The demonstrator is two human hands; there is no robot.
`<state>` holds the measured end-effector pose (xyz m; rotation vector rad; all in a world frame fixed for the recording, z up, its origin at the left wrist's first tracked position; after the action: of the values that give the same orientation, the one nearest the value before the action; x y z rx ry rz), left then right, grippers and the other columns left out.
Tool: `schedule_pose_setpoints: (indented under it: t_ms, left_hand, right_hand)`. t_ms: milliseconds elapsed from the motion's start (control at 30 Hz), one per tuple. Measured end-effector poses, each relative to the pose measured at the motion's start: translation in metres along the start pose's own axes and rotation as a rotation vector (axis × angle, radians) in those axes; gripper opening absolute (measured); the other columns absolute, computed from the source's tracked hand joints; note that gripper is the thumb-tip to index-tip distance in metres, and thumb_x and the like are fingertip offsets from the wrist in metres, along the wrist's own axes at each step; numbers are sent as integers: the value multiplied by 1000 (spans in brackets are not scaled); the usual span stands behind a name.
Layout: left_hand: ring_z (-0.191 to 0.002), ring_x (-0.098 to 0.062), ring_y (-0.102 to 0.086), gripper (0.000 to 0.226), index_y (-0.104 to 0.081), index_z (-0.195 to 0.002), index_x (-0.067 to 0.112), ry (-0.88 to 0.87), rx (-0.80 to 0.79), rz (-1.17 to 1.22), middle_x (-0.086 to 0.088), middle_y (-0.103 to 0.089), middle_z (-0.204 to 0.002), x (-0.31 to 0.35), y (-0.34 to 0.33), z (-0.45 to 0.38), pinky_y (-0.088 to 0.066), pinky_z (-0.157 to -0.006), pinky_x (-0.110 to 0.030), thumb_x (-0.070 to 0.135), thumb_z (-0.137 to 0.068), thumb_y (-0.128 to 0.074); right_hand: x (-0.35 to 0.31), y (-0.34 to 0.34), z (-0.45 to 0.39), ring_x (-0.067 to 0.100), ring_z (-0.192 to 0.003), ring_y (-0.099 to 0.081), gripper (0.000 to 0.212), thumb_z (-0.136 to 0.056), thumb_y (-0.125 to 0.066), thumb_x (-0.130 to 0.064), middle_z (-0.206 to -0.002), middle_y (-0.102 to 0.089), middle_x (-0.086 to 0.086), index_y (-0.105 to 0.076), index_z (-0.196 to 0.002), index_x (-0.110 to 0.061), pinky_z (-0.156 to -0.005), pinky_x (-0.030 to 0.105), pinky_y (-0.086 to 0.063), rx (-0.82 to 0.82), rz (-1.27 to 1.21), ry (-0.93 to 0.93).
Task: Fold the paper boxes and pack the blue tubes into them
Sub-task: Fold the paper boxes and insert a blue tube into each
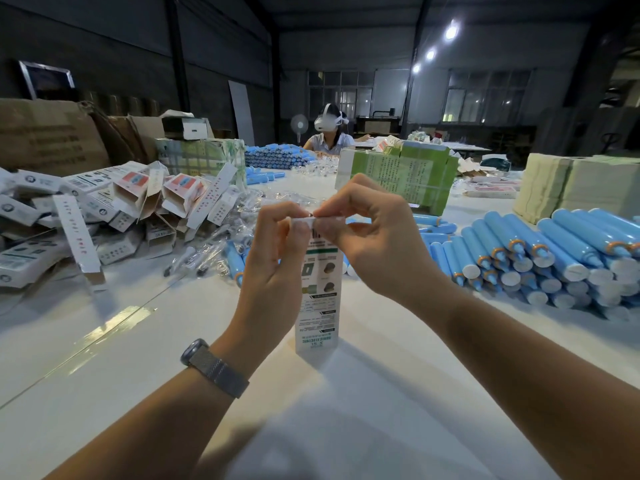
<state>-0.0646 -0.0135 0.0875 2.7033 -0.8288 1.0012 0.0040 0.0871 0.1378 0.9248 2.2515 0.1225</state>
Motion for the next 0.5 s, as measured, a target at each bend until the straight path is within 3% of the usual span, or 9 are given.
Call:
schedule_pose_setpoints:
  t_ms: [100,267,400,500]
  left_hand:
    - [-79,-44,-55,7,-50,-97,38,-24,31,-33,-20,-56,-90,6,-1,1,-47,-69,-60,35,-98,-44]
    - [-80,-43,-56,18,-51,-91,44,-19,52,-68,-18,-57,-90,7,-1,-1,-47,-70,-61,31,-100,-44]
    - [-78,-43,-57,7,-49,-99,34,-37,35,-55,-15,-57,-88,6,-1,0,-48,-67,-60,39,-98,-44]
    - [-80,-43,-59,6,-46,-106,28,-54,-5,-70,-15,-58,-91,4,-4,0,-50,-67,-62,28,-103,-41]
  right_hand:
    - [0,-2,2,14,-85,-59,9,-85,-73,-4,-85,-53,-9,-71,-87,-13,-69,21,-55,-16,11,11]
    - [-1,0,4,6,-82,-57,6,-87,-73,-11,-86,-52,-10,-71,-92,-11,-63,15,-50,-10,41,20]
    - [-3,0,3,10,-81,-58,3,-86,-73,-9,-83,-52,-13,-71,-87,-12,-59,14,-47,12,72,43]
    - [-4,0,1,9,-81,-57,9,-88,-72,-11,-83,-52,-16,-68,-86,-19,-61,14,-45,14,136,49]
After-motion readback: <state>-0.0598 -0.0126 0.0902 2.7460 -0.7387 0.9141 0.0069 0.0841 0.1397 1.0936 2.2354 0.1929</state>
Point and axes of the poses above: each hand's wrist, its own z-axis away from the middle knuckle, its own y-axis out of the back of the hand, x = y × z, the point moved 9 cm from there along -z, towards the middle knuckle
